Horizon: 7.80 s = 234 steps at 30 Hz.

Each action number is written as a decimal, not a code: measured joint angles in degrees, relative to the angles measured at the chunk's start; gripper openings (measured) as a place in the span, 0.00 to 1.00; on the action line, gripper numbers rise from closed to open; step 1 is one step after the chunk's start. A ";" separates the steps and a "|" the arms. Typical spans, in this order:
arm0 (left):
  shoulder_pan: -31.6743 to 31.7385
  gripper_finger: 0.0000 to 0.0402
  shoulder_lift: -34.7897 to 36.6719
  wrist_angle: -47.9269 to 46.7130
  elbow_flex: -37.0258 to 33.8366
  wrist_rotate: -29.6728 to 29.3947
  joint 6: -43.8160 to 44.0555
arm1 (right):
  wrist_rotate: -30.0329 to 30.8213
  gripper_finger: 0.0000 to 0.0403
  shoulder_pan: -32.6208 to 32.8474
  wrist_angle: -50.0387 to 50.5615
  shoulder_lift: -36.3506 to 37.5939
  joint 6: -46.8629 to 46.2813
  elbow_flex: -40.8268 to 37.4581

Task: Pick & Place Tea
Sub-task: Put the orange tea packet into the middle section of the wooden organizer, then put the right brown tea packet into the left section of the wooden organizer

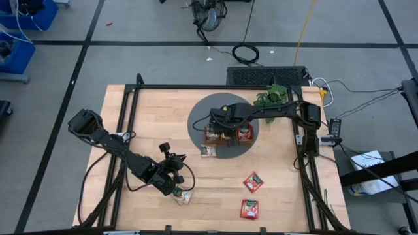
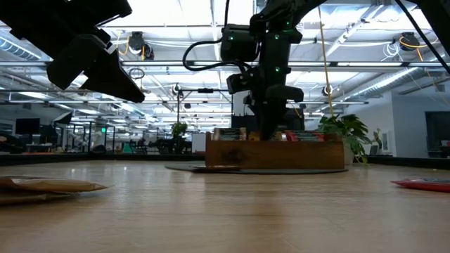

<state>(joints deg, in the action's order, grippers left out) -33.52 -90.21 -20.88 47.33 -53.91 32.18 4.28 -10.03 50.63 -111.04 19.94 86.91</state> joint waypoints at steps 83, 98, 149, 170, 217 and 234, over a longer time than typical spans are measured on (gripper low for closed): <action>-17.33 0.15 -4.28 13.58 1.59 22.06 12.43 | -15.11 0.00 25.09 -85.38 22.93 -6.49 -50.06; -21.49 0.47 -23.39 -25.36 27.19 18.08 11.20 | -22.01 0.00 23.49 -88.49 -5.60 -8.82 -25.62; -16.48 0.02 -23.82 -25.31 24.41 19.21 0.97 | -25.65 0.00 22.48 -88.09 -16.39 -9.11 -17.97; -4.83 0.12 -13.55 -30.80 24.40 38.86 35.81 | -17.63 0.00 28.90 -88.17 -16.31 6.61 -17.99; 9.52 0.50 -12.90 1.56 9.25 67.53 31.73 | -28.65 0.00 27.25 -87.61 -19.61 10.57 -12.98; 9.47 0.41 -12.96 5.75 9.25 64.78 29.49 | -25.69 0.00 24.78 -86.03 -20.09 8.20 -12.90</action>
<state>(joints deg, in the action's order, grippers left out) -24.05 -103.18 -15.14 56.58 10.87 61.67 -21.41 14.75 -35.39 -131.13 28.14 74.02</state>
